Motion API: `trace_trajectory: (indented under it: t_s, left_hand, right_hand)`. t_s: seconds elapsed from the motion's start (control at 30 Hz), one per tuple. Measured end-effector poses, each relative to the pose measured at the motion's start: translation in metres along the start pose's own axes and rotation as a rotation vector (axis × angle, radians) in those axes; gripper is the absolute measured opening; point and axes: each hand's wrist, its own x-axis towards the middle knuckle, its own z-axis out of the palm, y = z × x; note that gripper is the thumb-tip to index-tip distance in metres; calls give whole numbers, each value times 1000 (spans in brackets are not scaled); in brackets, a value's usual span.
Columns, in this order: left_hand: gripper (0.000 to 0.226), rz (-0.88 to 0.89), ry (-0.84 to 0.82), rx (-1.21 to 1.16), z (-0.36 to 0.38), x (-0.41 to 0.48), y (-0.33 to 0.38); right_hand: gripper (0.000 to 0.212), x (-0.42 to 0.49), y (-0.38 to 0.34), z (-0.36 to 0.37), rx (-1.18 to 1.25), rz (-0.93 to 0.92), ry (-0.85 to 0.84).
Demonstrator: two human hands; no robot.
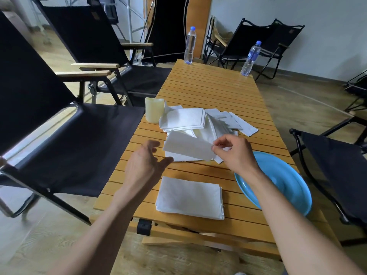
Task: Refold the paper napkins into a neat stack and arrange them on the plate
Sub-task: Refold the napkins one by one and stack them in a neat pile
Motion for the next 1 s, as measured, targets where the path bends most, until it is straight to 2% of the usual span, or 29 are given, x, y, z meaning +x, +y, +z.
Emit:
trace_trajectory:
  t_s: [0.07, 0.13, 0.27, 0.37, 0.43, 0.53, 0.63, 0.73, 1.0]
  left_hand:
    - [76, 44, 14, -67, -2, -2, -1]
    - [76, 110, 23, -188, -7, -5, 1]
    - [14, 155, 14, -428, -20, -6, 8]
    - [8, 70, -85, -550, -24, -6, 9]
    - [9, 15, -147, -569, -25, -7, 8]
    - [9, -65, -219, -511, -26, -5, 3]
    - [9, -148, -328, -383, -26, -3, -4]
    - [11, -222, -411, -261, -20, -4, -7]
    - [21, -261, -357, -28, 1, -2, -12]
  right_hand:
    - [10, -14, -8, -6, 93, -78, -24]
    - [14, -26, -15, -11, 126, -149, -50]
    - [15, -35, -22, -18, 231, -170, -116]
    - [12, -35, -22, -23, 352, -48, -152]
    - [11, -34, -21, -25, 453, 100, -205]
    - [13, -34, -14, -32, 513, 342, -362]
    - [17, -37, -8, -36, 402, 466, -540]
    - [18, -42, -6, -32, 247, 507, -569]
    - [19, -45, -1, -14, -42, 460, -590]
